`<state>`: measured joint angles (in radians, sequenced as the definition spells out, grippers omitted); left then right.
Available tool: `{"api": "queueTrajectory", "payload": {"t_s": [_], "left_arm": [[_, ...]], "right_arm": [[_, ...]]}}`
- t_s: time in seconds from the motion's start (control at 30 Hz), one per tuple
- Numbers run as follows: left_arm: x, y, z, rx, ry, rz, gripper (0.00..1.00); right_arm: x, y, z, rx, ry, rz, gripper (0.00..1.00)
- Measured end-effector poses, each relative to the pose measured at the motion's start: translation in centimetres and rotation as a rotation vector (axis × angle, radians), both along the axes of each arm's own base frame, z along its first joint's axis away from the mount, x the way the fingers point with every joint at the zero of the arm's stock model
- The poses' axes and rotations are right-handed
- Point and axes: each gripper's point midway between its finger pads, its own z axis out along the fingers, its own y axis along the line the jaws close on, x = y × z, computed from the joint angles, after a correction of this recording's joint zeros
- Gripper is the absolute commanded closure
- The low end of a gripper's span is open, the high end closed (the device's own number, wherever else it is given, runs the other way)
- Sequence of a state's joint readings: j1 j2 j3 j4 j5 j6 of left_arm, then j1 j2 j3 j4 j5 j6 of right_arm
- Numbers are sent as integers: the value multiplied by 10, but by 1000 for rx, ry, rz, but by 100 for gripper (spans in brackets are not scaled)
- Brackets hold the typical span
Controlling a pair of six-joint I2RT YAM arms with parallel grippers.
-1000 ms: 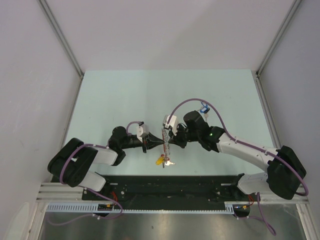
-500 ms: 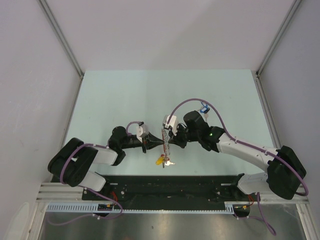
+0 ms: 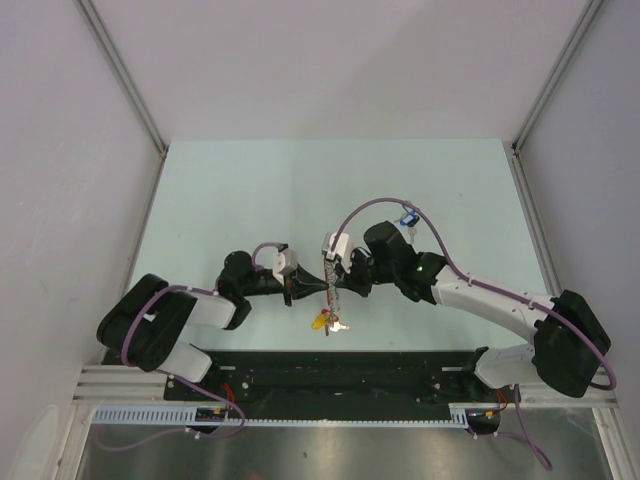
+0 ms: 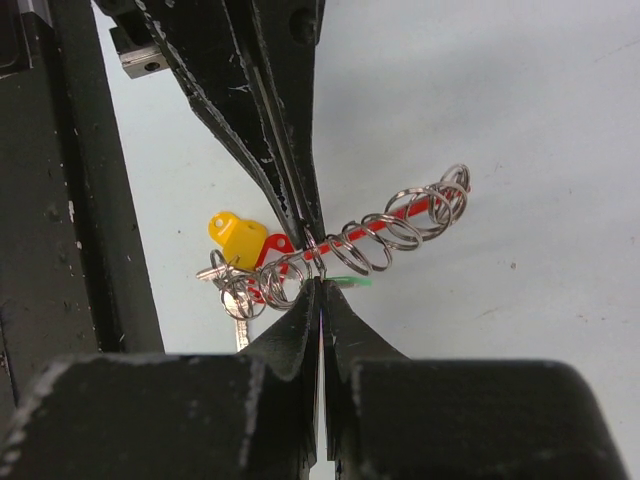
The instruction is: Put the keys on the keyring
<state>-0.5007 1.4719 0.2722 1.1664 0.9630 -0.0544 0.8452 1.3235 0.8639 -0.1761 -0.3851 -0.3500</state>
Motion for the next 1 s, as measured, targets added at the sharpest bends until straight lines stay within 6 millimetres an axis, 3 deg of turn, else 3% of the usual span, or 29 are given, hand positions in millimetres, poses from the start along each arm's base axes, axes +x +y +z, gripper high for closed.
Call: {"api": "queueTrajectory", "payload": {"t_s": [1.0], "left_arm": [[-2,-1,3,17,29,-31,100]], "right_arm": [[-10,4,6,-106,-47,42,100]]}}
